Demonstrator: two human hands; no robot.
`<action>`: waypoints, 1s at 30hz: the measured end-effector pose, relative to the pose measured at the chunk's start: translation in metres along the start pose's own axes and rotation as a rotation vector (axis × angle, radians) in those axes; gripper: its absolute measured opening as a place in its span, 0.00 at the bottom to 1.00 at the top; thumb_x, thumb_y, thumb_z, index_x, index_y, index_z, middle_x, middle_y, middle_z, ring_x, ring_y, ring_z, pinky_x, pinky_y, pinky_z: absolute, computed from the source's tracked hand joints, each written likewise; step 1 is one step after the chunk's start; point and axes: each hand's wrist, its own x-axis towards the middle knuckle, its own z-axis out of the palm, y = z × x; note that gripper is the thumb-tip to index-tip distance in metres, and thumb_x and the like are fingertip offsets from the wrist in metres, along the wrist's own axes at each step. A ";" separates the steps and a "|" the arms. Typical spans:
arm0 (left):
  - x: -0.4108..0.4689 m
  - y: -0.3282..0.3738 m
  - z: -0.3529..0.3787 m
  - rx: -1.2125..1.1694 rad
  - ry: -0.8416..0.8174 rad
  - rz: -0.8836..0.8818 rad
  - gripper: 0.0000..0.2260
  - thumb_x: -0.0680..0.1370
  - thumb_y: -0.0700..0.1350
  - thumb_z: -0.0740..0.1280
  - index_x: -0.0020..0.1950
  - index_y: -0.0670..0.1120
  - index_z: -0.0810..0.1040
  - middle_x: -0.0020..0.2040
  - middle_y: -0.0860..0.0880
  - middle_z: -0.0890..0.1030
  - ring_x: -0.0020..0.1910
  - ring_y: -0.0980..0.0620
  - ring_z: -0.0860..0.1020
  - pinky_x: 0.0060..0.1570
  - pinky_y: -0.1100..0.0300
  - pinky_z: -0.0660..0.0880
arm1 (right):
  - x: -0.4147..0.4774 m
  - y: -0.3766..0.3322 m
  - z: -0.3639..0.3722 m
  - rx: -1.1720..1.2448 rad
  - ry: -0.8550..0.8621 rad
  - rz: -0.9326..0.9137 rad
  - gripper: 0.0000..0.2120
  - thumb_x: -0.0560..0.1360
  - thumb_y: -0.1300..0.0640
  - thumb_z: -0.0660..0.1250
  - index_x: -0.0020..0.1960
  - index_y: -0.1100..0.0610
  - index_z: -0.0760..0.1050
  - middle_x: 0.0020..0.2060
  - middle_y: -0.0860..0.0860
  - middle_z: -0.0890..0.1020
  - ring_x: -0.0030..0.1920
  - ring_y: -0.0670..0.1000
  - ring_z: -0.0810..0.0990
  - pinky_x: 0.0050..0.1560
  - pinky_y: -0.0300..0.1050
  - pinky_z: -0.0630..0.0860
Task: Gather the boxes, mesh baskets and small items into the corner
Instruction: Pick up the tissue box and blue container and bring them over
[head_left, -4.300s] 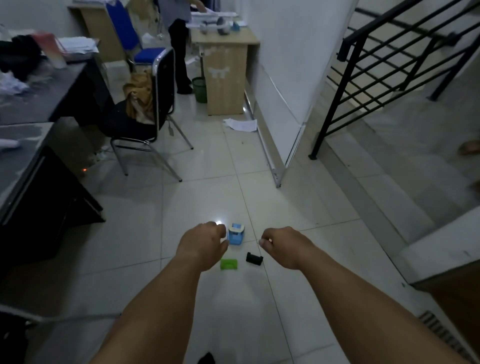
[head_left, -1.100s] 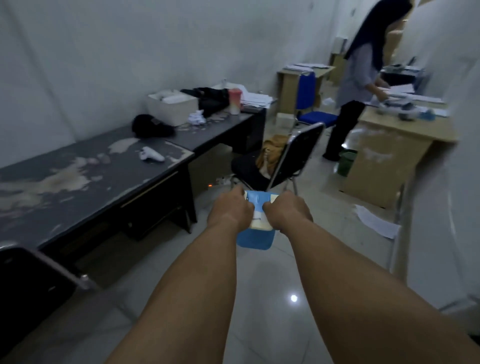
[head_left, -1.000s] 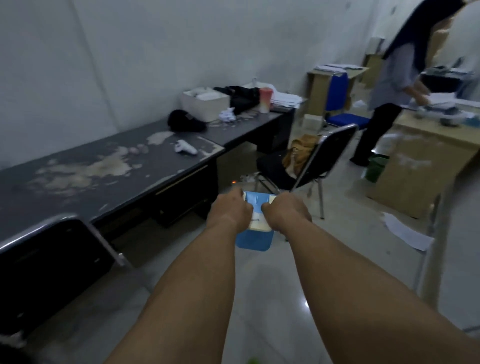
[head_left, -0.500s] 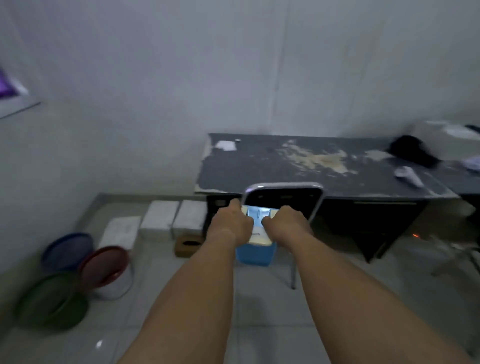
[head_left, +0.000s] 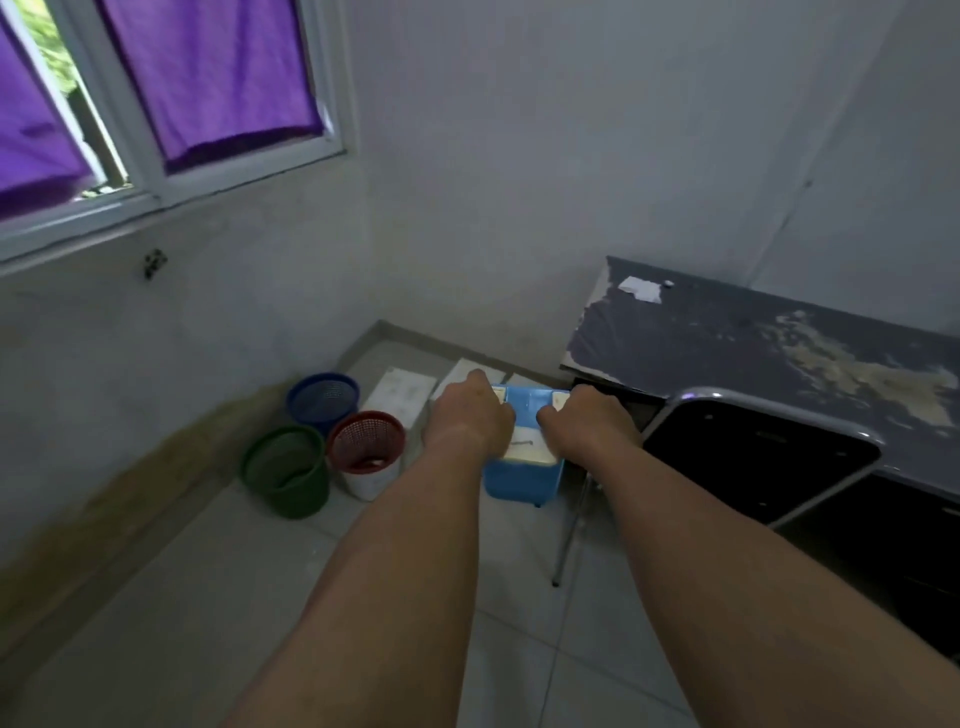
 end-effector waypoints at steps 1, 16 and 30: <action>0.004 -0.007 -0.003 -0.008 -0.001 -0.011 0.15 0.79 0.53 0.63 0.62 0.47 0.69 0.59 0.43 0.76 0.56 0.43 0.76 0.50 0.51 0.76 | 0.003 -0.007 0.005 -0.008 -0.009 -0.010 0.22 0.75 0.44 0.60 0.64 0.54 0.72 0.56 0.54 0.78 0.45 0.54 0.73 0.36 0.44 0.67; 0.181 -0.142 -0.068 0.102 -0.054 -0.012 0.13 0.80 0.51 0.61 0.61 0.47 0.67 0.58 0.45 0.76 0.53 0.44 0.77 0.45 0.51 0.75 | 0.118 -0.189 0.103 -0.005 -0.080 -0.058 0.19 0.75 0.44 0.61 0.61 0.53 0.72 0.49 0.52 0.77 0.45 0.52 0.76 0.42 0.47 0.74; 0.379 -0.154 -0.023 0.092 -0.229 0.023 0.15 0.80 0.55 0.60 0.61 0.48 0.69 0.57 0.44 0.76 0.52 0.44 0.76 0.50 0.49 0.76 | 0.297 -0.227 0.158 -0.019 -0.177 0.115 0.19 0.75 0.43 0.61 0.60 0.54 0.72 0.50 0.53 0.77 0.46 0.53 0.77 0.45 0.47 0.76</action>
